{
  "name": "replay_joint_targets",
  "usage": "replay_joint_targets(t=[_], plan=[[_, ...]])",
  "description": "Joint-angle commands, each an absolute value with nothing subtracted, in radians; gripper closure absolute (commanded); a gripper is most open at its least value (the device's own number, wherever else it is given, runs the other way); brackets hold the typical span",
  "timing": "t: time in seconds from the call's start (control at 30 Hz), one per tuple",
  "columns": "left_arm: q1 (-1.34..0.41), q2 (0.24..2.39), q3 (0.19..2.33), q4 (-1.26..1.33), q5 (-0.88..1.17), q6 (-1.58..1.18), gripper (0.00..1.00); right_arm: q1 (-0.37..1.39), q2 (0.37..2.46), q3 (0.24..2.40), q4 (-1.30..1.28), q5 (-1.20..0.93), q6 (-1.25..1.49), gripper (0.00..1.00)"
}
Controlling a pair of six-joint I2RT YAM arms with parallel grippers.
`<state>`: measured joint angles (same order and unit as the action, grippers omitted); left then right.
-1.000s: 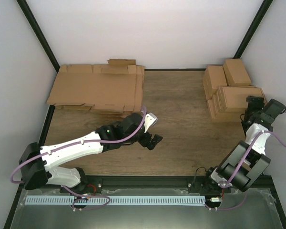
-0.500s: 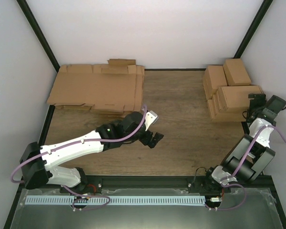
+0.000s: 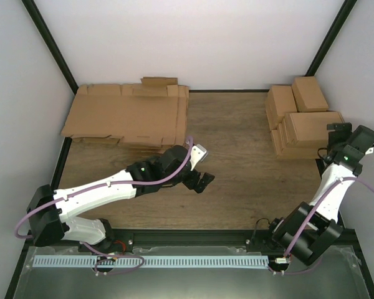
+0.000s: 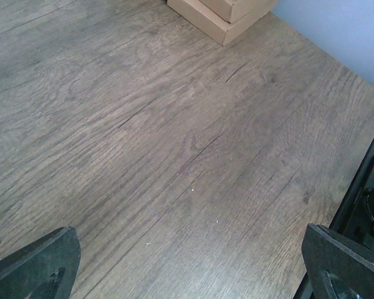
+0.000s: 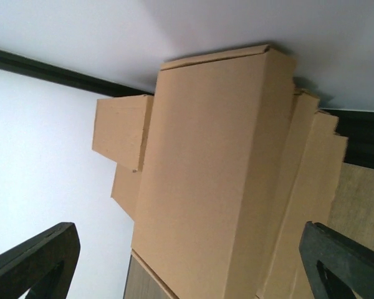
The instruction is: Fold the paper box
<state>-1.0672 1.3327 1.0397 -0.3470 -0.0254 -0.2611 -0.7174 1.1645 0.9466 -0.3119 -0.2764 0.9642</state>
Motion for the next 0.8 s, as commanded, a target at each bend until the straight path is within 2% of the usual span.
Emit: replay_joint_targets(t=[0.0, 0.03, 0.1, 0.13, 0.17, 0.2, 0.23, 0.77], plan=[[-1.064, 1.334, 1.056, -0.342, -0.019, -0.265, 0.0, -0.716, 1.139, 0.991, -0.477, -0.165, 0.973, 0.01], [-1.063, 1.333, 1.053, -0.342, -0.017, -0.266, 0.0, -0.717, 1.132, 0.992, -0.509, -0.141, 0.987, 0.03], [-1.063, 1.33, 1.053, -0.341, -0.015, -0.268, 0.0, -0.718, 1.114, 0.983, -0.561, -0.101, 1.022, 0.19], [-1.063, 1.329, 1.052, -0.341, -0.014, -0.27, 0.0, -0.717, 1.103, 0.973, -0.566, -0.082, 1.039, 0.38], [-1.063, 1.328, 1.051, -0.341, -0.014, -0.27, 0.0, -0.717, 1.089, 0.958, -0.559, -0.072, 1.052, 0.63], [-1.063, 1.326, 1.051, -0.339, -0.012, -0.271, 0.0, -0.717, 1.08, 0.943, -0.554, -0.066, 1.066, 0.84], [-1.063, 1.324, 1.049, -0.339, -0.011, -0.271, 0.0, -0.716, 1.078, 0.932, -0.547, -0.064, 1.081, 0.97], [-1.063, 1.328, 1.044, -0.347, -0.016, -0.281, 0.0, -0.684, 1.357, 1.02, -0.506, -0.127, 1.196, 0.99]])
